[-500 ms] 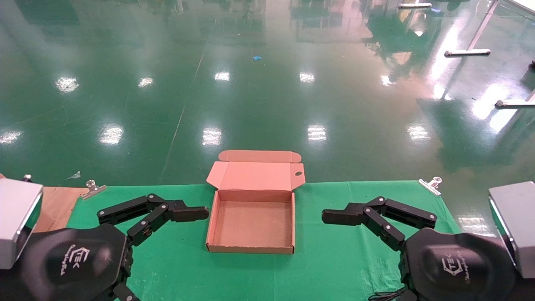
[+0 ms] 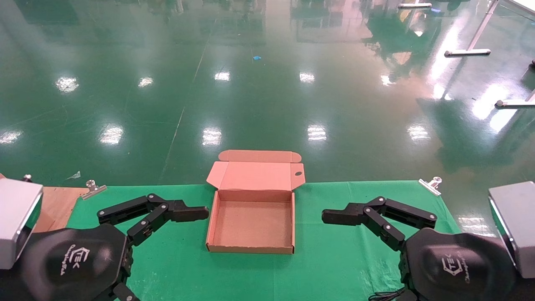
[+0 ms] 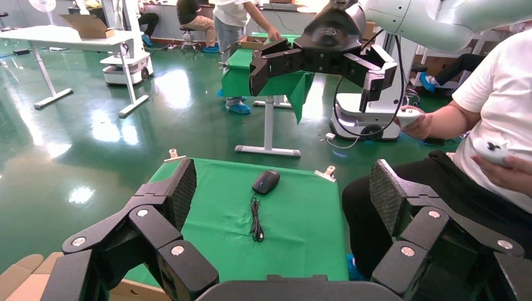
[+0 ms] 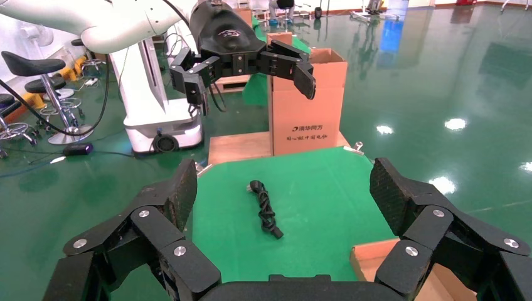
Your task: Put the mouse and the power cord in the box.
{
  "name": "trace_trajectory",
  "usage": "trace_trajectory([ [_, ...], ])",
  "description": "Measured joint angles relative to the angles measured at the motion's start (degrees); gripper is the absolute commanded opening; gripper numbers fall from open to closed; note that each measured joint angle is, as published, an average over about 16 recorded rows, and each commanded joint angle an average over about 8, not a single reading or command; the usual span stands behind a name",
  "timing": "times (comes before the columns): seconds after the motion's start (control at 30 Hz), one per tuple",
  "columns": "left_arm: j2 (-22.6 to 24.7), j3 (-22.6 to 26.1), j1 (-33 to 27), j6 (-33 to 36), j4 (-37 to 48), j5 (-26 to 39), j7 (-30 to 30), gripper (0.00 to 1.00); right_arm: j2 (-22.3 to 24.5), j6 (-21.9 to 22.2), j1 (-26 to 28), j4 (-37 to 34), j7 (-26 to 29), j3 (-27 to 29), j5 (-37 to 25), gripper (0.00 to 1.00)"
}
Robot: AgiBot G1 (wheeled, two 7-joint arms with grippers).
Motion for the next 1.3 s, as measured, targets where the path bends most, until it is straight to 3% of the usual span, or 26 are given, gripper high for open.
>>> trace_trajectory([
  [0.17, 0.36, 1.84, -1.20, 0.82, 0.76, 3.52, -0.09, 1.00, -0.18, -0.32, 1.08, -0.13, -1.41, -1.57, -4.42, 1.00],
  [0.3, 0.69, 4.23, -3.00, 1.98, 3.12, 8.04, 0.54, 1.00, -0.85, -0.94, 3.39, -0.39, -3.98, -4.15, -11.68, 1.00],
  [0.67, 2.67, 16.50, -14.21, 4.43, 17.52, 30.81, 8.19, 1.00, -7.33, -1.51, 14.53, -3.75, -16.34, -16.34, -43.65, 1.00],
  [0.97, 8.29, 25.96, -23.20, 2.03, 34.49, 47.80, 18.70, 1.00, -15.05, 4.00, 19.51, -12.61, -26.43, -24.33, -63.28, 1.00],
  [1.3, 16.55, 29.56, -25.65, -4.85, 52.34, 54.56, 29.41, 1.00, -22.50, 12.14, 20.60, -29.09, -35.98, -28.05, -71.18, 1.00],
])
